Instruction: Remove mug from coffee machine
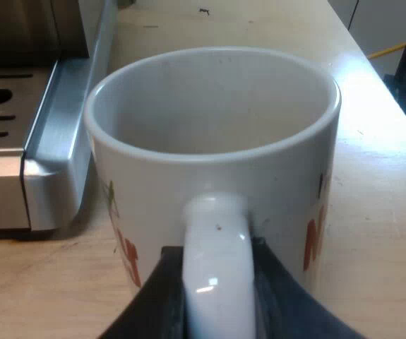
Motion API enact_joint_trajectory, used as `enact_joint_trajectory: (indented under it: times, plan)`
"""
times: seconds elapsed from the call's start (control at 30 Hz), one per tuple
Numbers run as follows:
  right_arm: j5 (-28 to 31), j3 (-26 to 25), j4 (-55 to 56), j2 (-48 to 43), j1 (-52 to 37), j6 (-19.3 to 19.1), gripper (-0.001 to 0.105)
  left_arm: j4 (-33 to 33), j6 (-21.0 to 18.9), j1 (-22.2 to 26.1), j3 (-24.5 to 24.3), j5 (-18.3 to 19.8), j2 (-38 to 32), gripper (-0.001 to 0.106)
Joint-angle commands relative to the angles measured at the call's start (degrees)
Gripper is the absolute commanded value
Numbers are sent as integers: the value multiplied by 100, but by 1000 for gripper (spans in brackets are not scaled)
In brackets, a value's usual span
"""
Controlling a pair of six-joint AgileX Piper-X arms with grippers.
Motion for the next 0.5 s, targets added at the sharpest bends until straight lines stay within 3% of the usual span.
enact_joint_trajectory:
  times: [0.03,0.23,0.33,0.5]
  plan:
    - [168,-36,-264,36,-74,-21,0,-99,4,-37,-38,47,-17,87]
    - [19,-31,-513,335,-542,-21,0,-99,4,-37,-38,47,-17,87]
    - [-775,-31,-1003,652,-1022,-21,0,-99,4,-37,-38,47,-17,87]
    - [-1114,-31,-1478,1116,-1498,-21,0,-99,4,-37,-38,47,-17,87]
